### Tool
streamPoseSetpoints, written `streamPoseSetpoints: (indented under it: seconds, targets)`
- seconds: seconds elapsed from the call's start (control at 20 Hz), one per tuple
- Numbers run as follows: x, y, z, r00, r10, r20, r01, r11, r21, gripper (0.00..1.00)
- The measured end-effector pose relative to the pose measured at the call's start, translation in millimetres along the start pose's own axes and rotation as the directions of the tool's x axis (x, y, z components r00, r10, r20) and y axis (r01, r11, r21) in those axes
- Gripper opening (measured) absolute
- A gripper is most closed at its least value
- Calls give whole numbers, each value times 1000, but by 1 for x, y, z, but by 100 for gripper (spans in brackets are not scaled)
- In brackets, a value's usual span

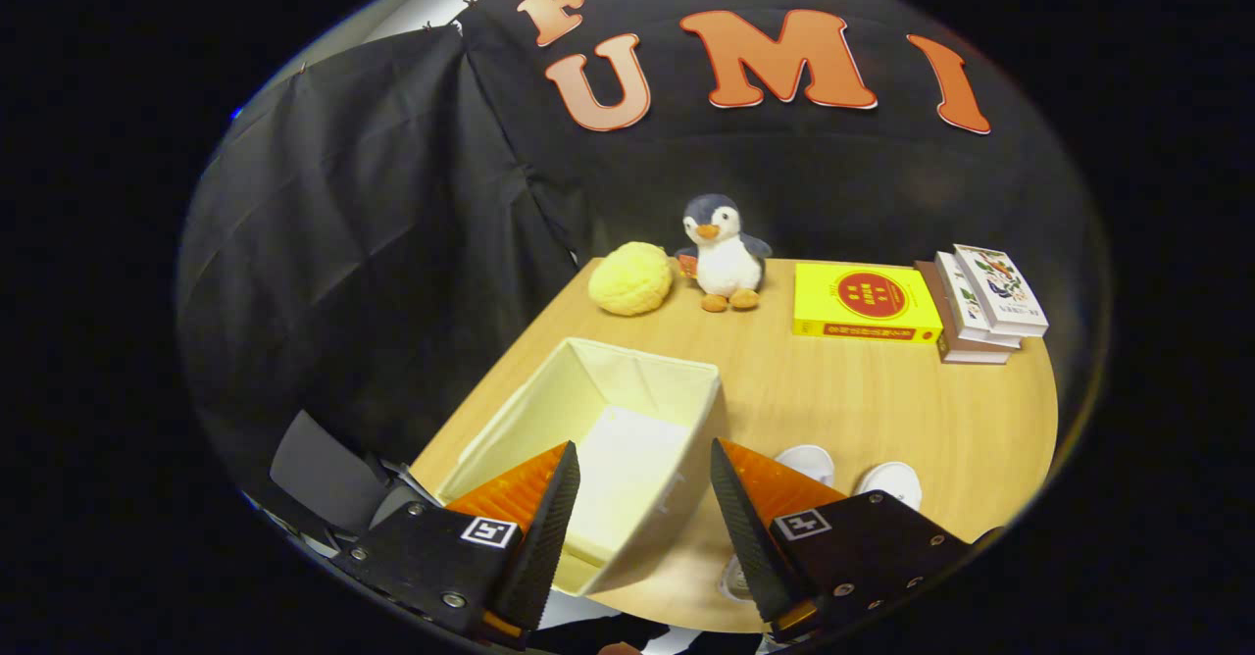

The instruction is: Open the storage box then place both shoes into the box .Put the left shoe in first, then the right shoe, with the right side of both shoes facing outward in a uniform manner.

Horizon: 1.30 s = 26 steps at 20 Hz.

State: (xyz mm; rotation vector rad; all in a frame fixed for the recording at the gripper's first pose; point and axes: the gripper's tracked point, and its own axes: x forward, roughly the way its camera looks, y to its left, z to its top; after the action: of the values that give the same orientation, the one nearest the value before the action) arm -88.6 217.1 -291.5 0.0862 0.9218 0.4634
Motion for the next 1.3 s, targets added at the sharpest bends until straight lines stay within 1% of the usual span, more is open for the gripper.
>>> streamPoseSetpoints:
  seconds: [0.25,0.45,0.6,0.65,0.85,0.95,1.0,1.05,1.15,1.2,1.25,1.3]
  targets:
    - [-7,-62,-60,987,-136,-81,134,991,-19,80]
    - [2,-96,-119,958,-216,-186,208,976,-63,80]
    - [12,-110,-150,940,-242,-240,227,970,-90,81]
    - [16,-114,-160,935,-246,-256,233,969,-80,76]
    - [38,-130,-168,926,-270,-264,274,961,-21,71]
    - [54,-136,-164,935,-261,-242,270,963,7,62]
    - [60,-141,-163,935,-267,-232,280,959,27,56]
    - [65,-146,-160,933,-288,-217,305,951,48,46]
    - [75,-148,-151,937,-309,-165,323,944,69,41]
    - [79,-147,-152,939,-310,-150,321,945,56,40]
    - [86,-144,-155,944,-296,-148,303,952,33,35]
    - [87,-146,-158,936,-317,-155,320,947,-5,30]
